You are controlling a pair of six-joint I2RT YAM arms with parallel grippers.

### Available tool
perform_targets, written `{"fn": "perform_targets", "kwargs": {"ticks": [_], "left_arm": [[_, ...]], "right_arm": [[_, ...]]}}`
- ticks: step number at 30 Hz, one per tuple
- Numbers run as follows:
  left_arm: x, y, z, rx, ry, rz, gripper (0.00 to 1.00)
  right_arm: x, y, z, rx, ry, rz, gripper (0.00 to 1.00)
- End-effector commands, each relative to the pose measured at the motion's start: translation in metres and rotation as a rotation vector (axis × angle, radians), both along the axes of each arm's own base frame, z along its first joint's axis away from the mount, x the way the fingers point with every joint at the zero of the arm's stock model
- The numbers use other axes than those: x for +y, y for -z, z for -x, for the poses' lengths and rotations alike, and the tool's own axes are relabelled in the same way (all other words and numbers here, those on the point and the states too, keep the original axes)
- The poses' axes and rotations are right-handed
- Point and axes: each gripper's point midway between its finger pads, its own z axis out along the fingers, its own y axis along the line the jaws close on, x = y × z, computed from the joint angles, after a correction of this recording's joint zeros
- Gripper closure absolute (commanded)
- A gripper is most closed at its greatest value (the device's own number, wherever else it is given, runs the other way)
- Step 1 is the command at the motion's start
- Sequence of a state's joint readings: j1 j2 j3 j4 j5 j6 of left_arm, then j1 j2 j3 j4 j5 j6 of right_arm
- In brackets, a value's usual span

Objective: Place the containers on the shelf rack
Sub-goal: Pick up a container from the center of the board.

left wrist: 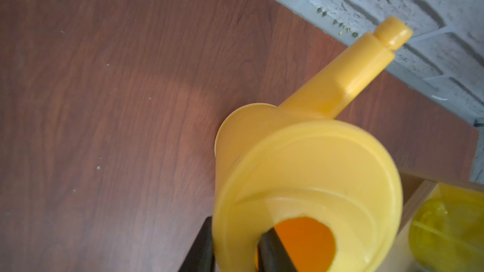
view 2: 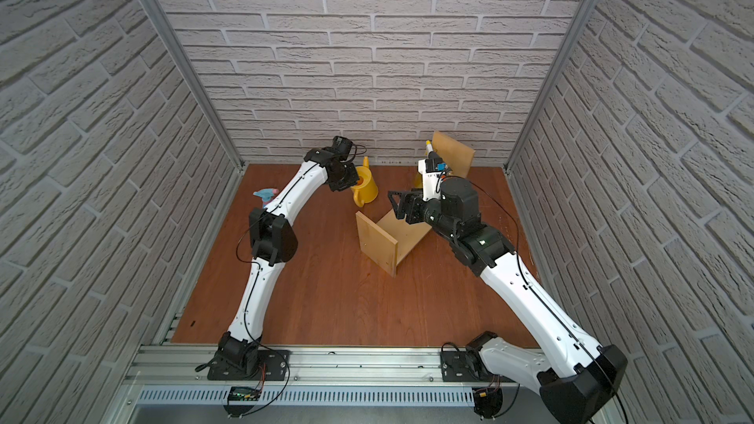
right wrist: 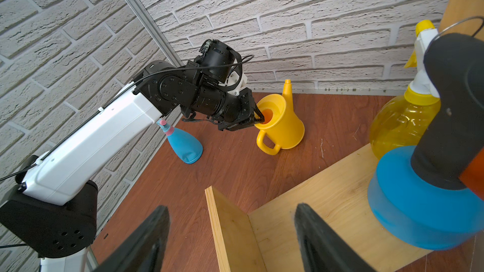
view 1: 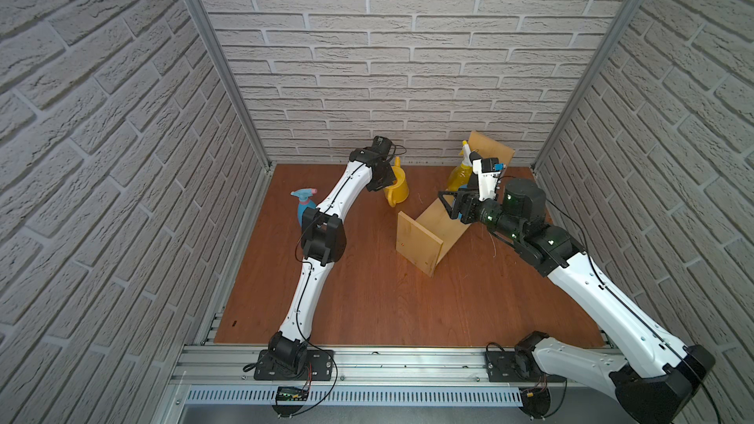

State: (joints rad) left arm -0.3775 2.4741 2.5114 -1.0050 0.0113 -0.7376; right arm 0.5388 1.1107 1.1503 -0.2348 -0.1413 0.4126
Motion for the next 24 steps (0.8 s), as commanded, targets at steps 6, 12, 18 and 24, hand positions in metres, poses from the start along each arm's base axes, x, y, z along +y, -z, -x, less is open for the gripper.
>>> {"fn": "perform_targets", "kwargs": {"ticks": [6,12,18,24], "left_arm": [[0.039,-0.057,0.037,-0.075,0.210,-0.155,0.83],[0.074,-0.077,0.073,-0.134,0.292,-0.186,0.84],[0.092,-0.090,0.127,-0.156,0.422,-0.192,0.84],[0.097,-0.100,0.188,-0.184,0.572,-0.202,0.84]], "right_arm": [[0.001,-0.010,0.004,-0.046,-0.015,0.000,0.20],[0.003,-0.015,0.008,-0.090,-0.053,0.040,0.20],[0.017,-0.021,0.011,-0.128,-0.148,0.062,0.20],[0.043,-0.021,0.028,-0.246,-0.397,0.191,0.19]]}}
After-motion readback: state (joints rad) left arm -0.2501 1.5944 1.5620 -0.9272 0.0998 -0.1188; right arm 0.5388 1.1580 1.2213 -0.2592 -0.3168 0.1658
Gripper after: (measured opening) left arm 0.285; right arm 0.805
